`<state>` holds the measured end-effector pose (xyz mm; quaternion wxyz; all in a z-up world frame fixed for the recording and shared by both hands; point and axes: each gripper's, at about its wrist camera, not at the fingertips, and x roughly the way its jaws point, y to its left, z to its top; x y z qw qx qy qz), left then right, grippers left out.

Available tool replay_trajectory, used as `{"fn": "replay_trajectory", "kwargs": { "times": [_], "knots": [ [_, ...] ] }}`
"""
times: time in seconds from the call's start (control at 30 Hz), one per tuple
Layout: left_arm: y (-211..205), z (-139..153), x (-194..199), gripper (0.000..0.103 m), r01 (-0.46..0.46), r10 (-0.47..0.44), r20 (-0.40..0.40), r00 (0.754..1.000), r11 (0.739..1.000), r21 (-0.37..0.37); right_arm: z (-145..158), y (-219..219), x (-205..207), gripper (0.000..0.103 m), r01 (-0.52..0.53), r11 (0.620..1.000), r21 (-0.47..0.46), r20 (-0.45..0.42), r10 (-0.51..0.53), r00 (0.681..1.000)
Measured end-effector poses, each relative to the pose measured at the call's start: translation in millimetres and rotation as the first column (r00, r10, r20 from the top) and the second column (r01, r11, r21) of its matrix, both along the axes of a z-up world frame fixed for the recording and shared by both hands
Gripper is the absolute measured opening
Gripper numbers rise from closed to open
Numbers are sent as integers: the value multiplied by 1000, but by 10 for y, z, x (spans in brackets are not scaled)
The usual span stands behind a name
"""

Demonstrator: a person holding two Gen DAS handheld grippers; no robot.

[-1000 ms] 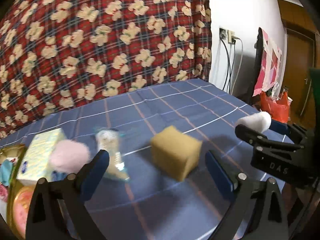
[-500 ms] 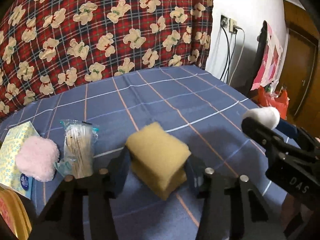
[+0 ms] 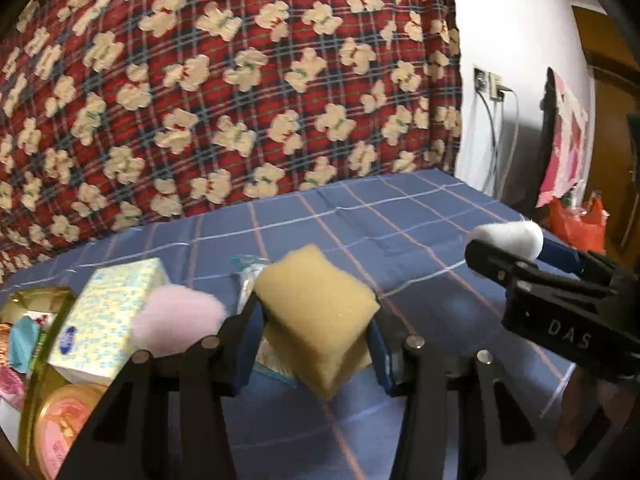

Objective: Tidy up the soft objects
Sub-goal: 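Lift the yellow sponge with the left tool while the right tool lifts the white roll, then carry the sponge with the left tool toward the gold tray while the right tool carries the roll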

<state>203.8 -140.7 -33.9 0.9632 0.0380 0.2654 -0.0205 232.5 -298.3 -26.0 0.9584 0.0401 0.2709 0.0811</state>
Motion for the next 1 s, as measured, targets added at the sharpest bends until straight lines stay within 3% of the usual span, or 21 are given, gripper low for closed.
{"fn": "replay_trajectory", "kwargs": {
  "times": [0.6,1.0],
  "knots": [
    [420,95,-178,47,-117,120,107,987,993,-34,64,538,91,80,17,1000,1,60,-17,998],
    [669,94,-234,47,-160,169,106,980,984,-83,80,667,97,80,12,1000,-24,75,-11,997]
  ]
}}
